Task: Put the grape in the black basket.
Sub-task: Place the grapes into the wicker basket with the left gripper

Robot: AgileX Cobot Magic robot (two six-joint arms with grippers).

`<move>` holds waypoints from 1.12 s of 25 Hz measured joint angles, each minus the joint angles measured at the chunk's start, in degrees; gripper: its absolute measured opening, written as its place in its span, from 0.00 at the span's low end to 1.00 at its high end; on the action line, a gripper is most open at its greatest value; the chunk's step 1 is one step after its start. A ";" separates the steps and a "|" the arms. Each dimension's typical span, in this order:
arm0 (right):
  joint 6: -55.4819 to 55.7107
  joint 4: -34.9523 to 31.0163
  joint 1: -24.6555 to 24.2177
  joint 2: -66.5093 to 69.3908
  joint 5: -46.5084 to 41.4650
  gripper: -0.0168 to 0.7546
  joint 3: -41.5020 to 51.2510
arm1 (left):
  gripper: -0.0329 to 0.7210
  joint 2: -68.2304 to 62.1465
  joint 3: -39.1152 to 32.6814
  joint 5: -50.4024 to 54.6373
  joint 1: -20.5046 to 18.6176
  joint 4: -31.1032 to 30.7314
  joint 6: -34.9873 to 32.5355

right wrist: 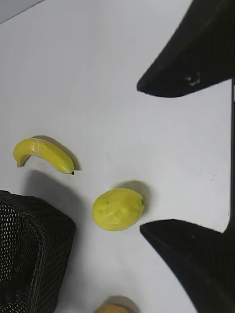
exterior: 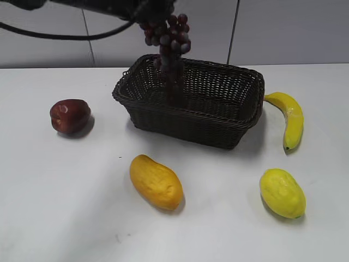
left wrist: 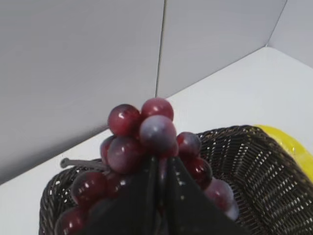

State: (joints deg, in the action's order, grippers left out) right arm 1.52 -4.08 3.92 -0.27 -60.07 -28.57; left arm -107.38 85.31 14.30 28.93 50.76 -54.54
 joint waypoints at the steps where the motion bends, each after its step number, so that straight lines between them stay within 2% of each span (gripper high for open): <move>1: 0.00 0.00 0.00 0.00 0.00 0.79 0.00 | 0.04 -0.89 0.00 0.00 0.00 0.00 0.00; 5: 0.00 0.00 0.00 0.00 0.00 0.79 0.00 | 0.06 -3.54 0.00 1.60 0.00 -0.06 0.00; 7: 0.00 0.00 0.00 0.00 0.00 0.79 0.00 | 0.13 -4.54 0.00 3.72 0.00 -0.10 0.00; 8: 0.00 0.00 0.00 0.00 0.00 0.79 0.00 | 0.21 -4.86 0.00 4.90 0.00 -0.10 0.00; 13: 0.00 0.00 0.00 0.00 0.00 0.79 0.00 | 0.75 -5.24 0.02 7.18 0.00 0.25 0.00; 15: 0.00 0.00 0.00 0.00 0.00 0.79 0.00 | 0.84 -5.14 0.02 7.63 0.00 0.37 0.00; 19: 0.00 0.00 0.00 0.00 0.00 0.79 0.00 | 0.82 -4.30 1.35 13.76 -1.51 0.46 0.93; 22: 0.00 0.00 0.00 0.00 0.00 0.79 0.00 | 0.76 -3.94 5.34 22.75 -4.54 -0.97 7.52; 25: 0.00 0.00 0.00 0.00 0.00 0.79 0.00 | 0.73 -3.82 10.78 32.19 -8.13 -7.83 17.28; 28: 0.00 0.00 0.00 0.00 0.00 0.79 0.00 | 0.73 -3.58 16.72 42.16 -10.75 -20.96 27.40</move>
State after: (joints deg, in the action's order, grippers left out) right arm 1.52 -4.08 3.92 -0.27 -60.07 -28.57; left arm -110.95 102.03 56.46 18.19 29.80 -27.14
